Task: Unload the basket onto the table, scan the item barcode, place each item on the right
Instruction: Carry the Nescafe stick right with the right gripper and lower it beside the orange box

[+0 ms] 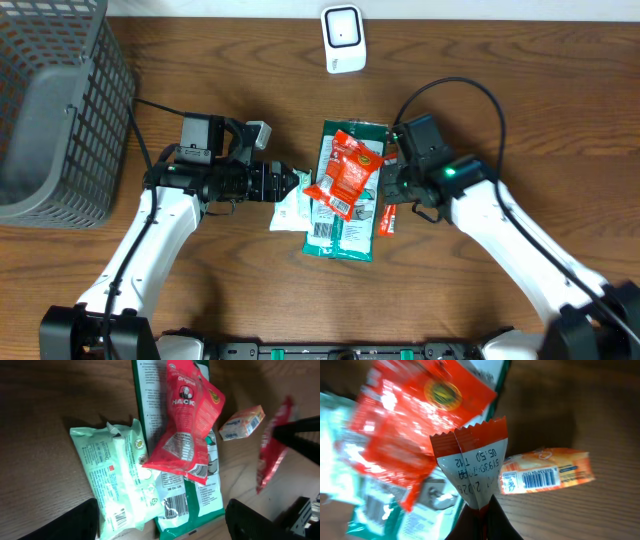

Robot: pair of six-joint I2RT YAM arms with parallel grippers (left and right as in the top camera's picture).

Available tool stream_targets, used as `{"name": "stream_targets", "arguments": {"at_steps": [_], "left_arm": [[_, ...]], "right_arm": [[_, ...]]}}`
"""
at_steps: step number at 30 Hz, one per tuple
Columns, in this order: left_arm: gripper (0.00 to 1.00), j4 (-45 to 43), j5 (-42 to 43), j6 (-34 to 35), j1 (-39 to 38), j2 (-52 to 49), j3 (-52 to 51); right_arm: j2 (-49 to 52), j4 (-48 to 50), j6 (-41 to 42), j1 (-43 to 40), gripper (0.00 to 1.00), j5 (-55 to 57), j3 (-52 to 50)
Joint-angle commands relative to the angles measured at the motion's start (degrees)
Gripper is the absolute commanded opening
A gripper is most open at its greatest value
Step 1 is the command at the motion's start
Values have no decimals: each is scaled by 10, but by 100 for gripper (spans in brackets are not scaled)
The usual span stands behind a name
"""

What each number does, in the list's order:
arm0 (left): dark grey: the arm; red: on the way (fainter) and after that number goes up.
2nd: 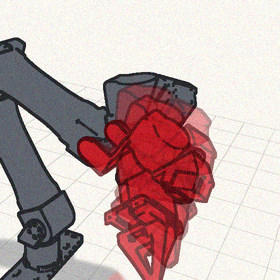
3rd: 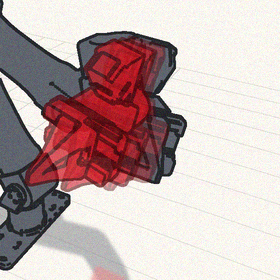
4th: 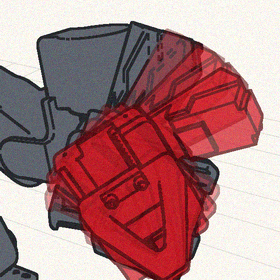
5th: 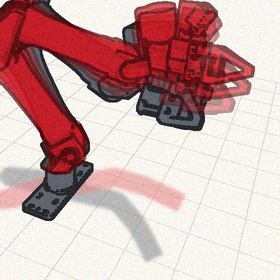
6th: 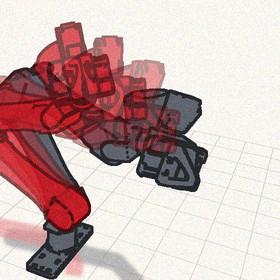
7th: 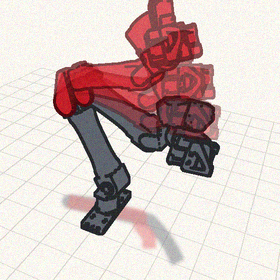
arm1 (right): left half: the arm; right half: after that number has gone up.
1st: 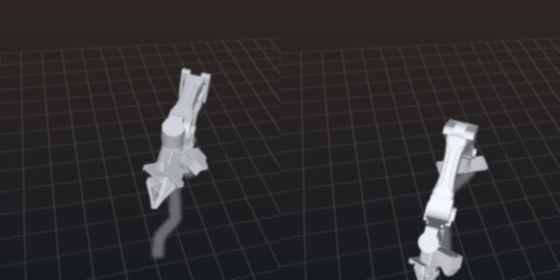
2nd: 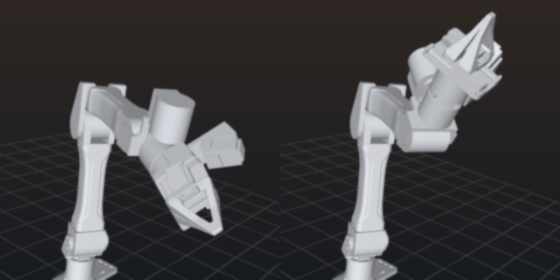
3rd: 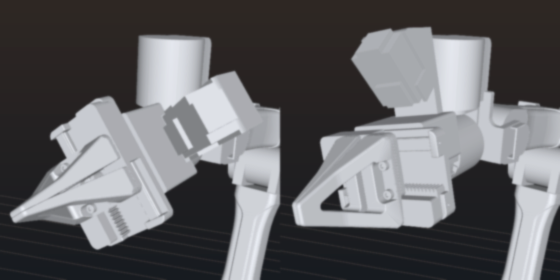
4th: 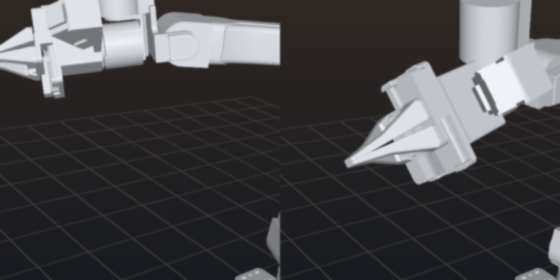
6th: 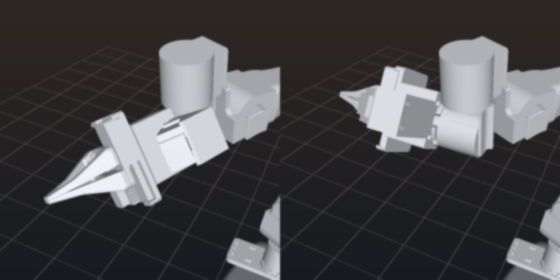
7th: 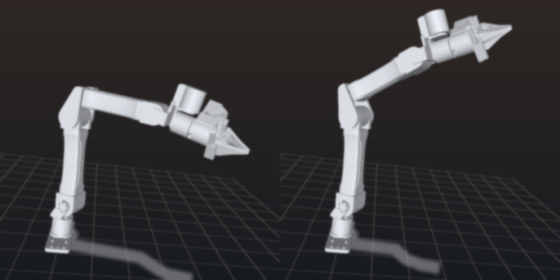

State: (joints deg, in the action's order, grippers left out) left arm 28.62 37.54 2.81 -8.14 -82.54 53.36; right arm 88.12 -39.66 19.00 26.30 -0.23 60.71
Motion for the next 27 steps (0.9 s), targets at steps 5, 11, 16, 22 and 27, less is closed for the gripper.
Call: {"name": "stream_targets", "arguments": {"at_steps": [5, 11, 16, 22, 27], "left_arm": [[82, 3, -12, 0, 0, 2, 9], [82, 3, -12, 0, 0, 2, 9], [82, 3, -12, 0, 0, 2, 9], [82, 4, -26, 0, 0, 2, 9], [82, 8, -47, 0, 0, 2, 9]], "right_arm": [[28, 1, -26, 9, 1, 12, 15], [28, -116, -40, -34, 1, 13, 113], [28, -196, -71, -92, 1, 46, 149], [52, -180, -69, -137, 1, 138, 105], [83, -127, -71, -149, 1, 141, 63]]}}
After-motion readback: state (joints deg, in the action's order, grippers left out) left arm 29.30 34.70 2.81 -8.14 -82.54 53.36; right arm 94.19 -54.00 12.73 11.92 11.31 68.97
